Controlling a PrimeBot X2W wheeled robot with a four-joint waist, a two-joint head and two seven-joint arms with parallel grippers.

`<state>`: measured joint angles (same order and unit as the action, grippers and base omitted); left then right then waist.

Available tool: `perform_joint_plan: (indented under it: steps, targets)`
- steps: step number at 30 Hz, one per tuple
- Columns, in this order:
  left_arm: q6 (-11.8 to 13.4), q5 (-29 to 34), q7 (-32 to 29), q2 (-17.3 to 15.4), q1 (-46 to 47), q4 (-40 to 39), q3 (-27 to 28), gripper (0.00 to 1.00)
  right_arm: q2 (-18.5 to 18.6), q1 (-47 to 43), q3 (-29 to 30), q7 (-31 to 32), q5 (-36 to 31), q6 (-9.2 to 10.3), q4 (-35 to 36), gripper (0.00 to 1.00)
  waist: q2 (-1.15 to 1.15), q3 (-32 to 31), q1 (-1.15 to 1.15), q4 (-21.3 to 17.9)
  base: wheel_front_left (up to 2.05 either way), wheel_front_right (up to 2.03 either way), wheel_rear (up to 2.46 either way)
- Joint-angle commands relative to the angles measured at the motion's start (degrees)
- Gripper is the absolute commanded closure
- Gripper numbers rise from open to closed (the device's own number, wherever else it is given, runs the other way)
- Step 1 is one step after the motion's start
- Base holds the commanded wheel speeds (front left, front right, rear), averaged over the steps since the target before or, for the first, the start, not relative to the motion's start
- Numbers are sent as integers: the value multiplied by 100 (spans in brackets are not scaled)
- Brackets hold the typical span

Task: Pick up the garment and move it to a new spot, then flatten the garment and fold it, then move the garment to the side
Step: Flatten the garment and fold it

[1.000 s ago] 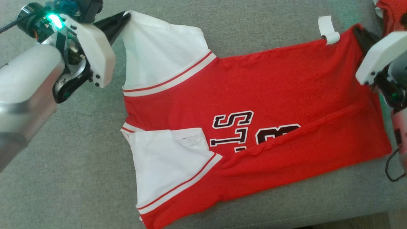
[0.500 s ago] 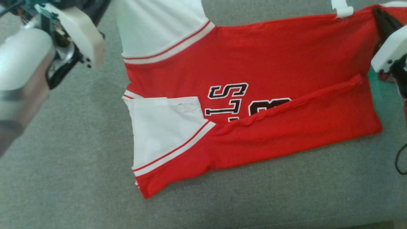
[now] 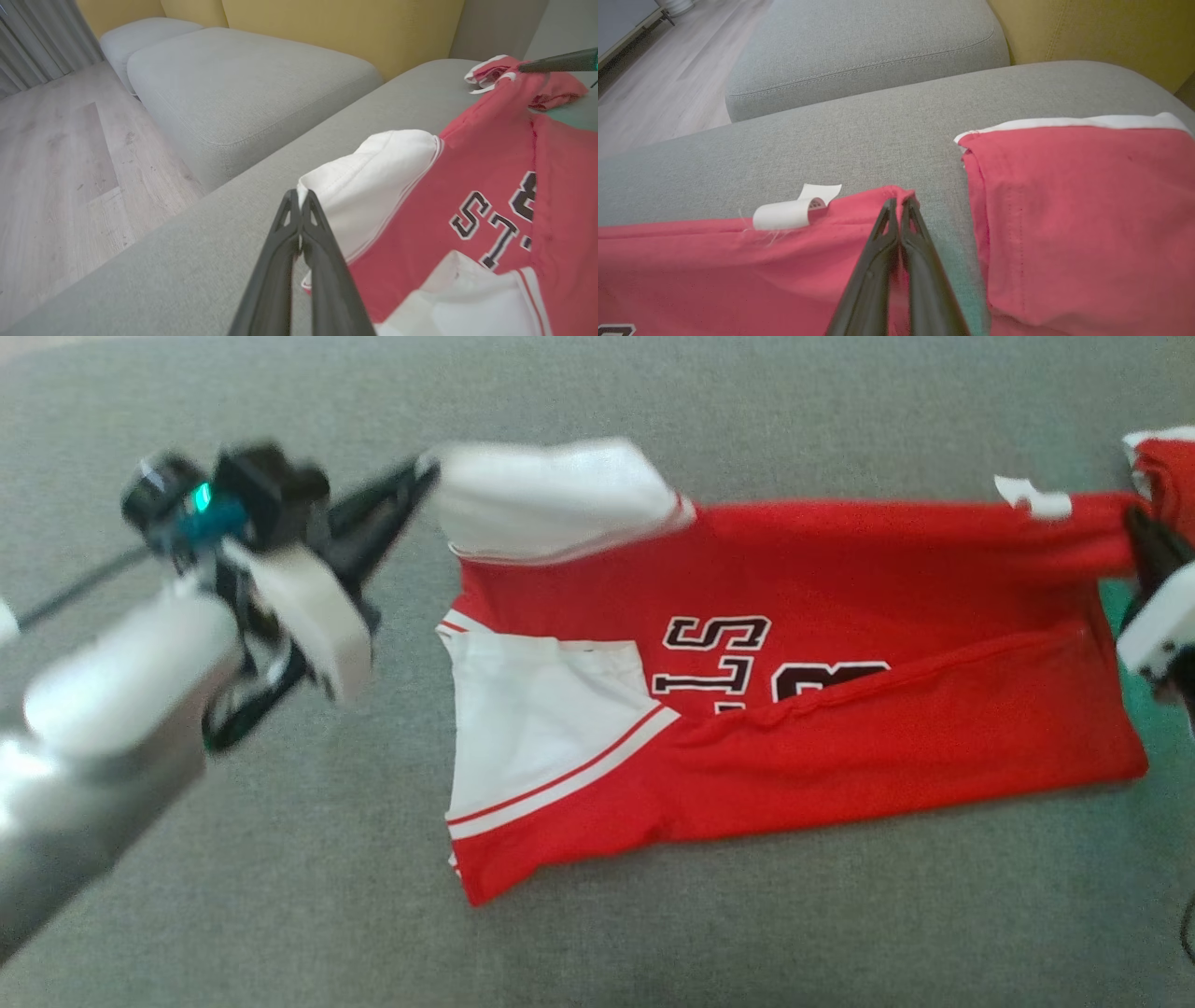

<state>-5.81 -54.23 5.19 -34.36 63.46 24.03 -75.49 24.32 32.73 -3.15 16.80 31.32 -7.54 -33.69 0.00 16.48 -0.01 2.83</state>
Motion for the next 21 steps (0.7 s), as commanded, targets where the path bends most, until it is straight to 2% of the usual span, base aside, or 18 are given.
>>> perform_joint_plan:
  steps: [1, 7, 9, 15, 19, 20, 21]
  targets:
    - [59, -13, 41, -274, 130, -121, 248, 100, 173, -66, -8, -39, 40, 5, 217, 100, 0, -84, 1, 62, 0, 0, 0]
    - [429, -28, -129, -640, -622, -1114, 233, 100, 149, -723, 266, 27, 78, 5, 586, 100, 0, -180, 1, 151, 0, 0, 0]
    - [621, 18, -208, -724, -980, -1518, 227, 100, 113, -1063, 449, 64, 63, 5, 794, 100, 0, -201, 1, 194, 0, 0, 0]
    - [995, 84, -265, -787, -1681, -1964, 220, 100, -15, -1702, 713, 247, -34, 5, 1203, 100, 0, -230, 1, 210, 0, 0, 0]
    - [1155, 66, -168, -729, -2069, -2090, 219, 100, -137, -1986, 896, 333, -118, 5, 1433, 100, 0, -235, 1, 203, 0, 0, 0]
    - [1191, 62, -133, -700, -2151, -2093, 219, 100, -175, -2037, 939, 349, -151, 5, 1474, 93, 0, -234, 1, 198, 0, 0, 0]
    - [1226, 66, -85, -662, -2221, -2082, 218, 100, -221, -2076, 989, 362, -180, 5, 1495, 65, 0, -237, 1, 194, 0, 0, 0]
